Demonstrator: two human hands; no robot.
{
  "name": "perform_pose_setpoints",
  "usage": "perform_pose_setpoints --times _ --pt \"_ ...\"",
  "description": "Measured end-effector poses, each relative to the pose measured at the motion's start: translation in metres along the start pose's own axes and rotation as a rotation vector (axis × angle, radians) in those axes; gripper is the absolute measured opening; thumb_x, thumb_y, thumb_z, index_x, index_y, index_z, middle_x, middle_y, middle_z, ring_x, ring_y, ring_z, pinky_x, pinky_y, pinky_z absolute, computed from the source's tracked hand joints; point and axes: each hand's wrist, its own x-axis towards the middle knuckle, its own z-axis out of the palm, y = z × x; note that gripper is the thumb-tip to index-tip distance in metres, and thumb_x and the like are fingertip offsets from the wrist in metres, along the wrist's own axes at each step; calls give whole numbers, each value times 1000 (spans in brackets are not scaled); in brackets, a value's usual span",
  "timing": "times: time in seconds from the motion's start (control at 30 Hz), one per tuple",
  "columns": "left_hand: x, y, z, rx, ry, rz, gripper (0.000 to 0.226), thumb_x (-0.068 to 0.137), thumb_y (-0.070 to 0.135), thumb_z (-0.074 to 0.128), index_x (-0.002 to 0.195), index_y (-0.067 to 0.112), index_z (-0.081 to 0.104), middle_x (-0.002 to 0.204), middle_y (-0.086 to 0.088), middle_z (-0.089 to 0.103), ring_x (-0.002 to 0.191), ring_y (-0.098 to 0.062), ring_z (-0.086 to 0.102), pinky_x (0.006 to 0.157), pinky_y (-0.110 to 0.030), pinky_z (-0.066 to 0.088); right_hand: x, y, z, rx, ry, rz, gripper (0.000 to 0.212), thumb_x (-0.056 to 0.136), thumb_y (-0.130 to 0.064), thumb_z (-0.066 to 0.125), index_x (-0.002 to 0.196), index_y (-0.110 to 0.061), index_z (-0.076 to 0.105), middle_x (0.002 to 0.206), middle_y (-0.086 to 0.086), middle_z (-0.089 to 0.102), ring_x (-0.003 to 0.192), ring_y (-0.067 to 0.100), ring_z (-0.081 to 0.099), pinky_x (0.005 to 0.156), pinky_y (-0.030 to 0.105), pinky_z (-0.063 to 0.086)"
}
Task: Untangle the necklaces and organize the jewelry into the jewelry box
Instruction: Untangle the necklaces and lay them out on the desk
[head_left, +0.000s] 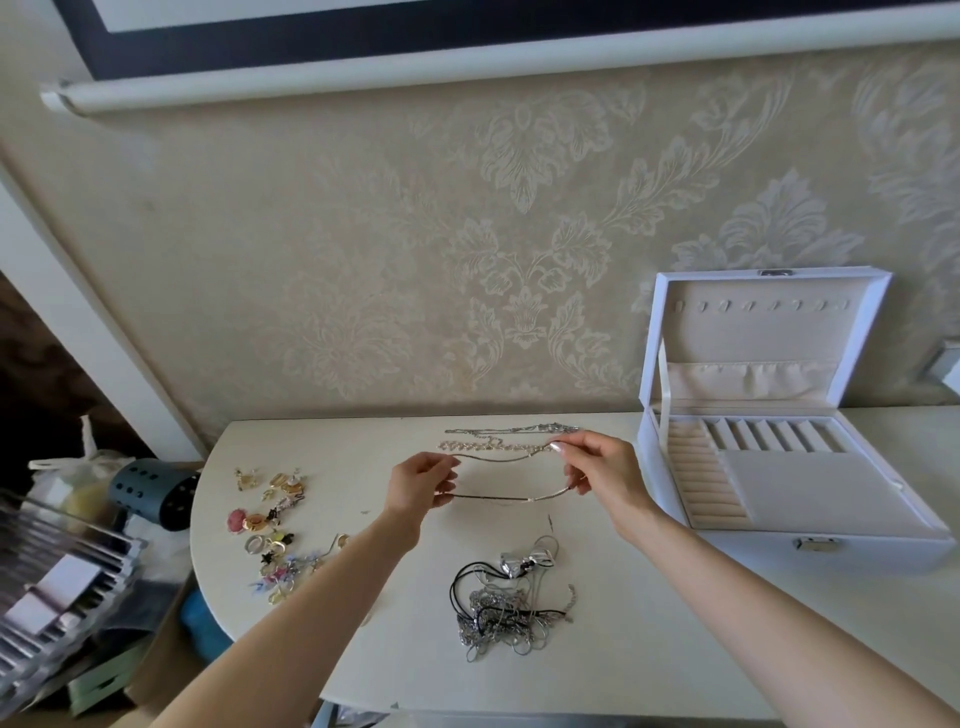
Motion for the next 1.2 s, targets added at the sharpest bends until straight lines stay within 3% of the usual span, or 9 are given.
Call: perform_pose_setpoints --times 0.17,0.27,0.37,0.5,0.67,0.77,0.87,1.03,1.2 --pt "7 -16 -4 291 93 36 9 87 -1 60 90 2 68 70 -9 61 59 -15 53 49 -12 44 -1 -1 0 -47 -98 -36 22 89 3 55 94 -8 73 68 7 63 56 9 54 50 19 45" --pt "10 -20 -5 549 37 37 17 86 6 59 99 11 69 85 -4 64 82 -19 57 69 -22 47 -2 -1 1 -12 -179 -29 37 90 15 41 108 -3 67 81 14 67 67 16 60 60 24 54" --pt "10 -16 2 822 -4 240 24 84 11 62 107 16 66 108 -2 63 104 -22 54 89 -31 45 -3 0 5 -8 -189 -38 33 89 16 42 106 -4 62 87 18 70 72 22 65 67 29 57" --pt "-7 6 25 690 -145 510 45 76 -7 55 114 17 61 114 4 63 104 -13 52 94 -32 39 -4 -2 8 -34 -184 -39 18 87 10 54 89 -4 65 88 14 73 78 21 69 72 28 56" --pt "-19 20 49 492 -522 344 49 84 9 60 130 18 45 120 4 58 116 -9 48 98 -27 36 -2 -6 13 -140 -123 -105 19 81 6 64 82 -11 72 88 1 68 81 12 63 70 14 50" --pt "-18 21 56 544 -485 394 6 93 22 54 98 20 57 83 6 66 90 -14 58 87 -33 42 -2 -10 12 -192 -99 -130 16 82 3 63 84 -9 73 91 0 63 85 9 60 72 10 45" --pt "-15 24 53 513 -416 390 25 97 13 47 81 17 65 62 6 51 64 -7 46 69 -25 36 -2 -11 10 -201 -75 -136 12 83 -3 63 84 -10 73 85 -3 67 72 0 57 72 14 43" --pt "-17 25 39 514 -440 381 34 100 13 43 72 17 63 68 2 60 62 1 52 68 -18 38 -2 -6 11 -168 -21 -97 10 87 -7 61 92 -7 70 80 1 67 67 5 58 57 8 43" --pt "-7 19 26 548 -381 347 20 95 17 53 94 10 72 98 -2 71 94 -11 64 88 -22 45 -2 -5 6 -86 -70 -12 8 90 -8 57 92 -9 65 88 4 72 72 12 61 64 21 47"
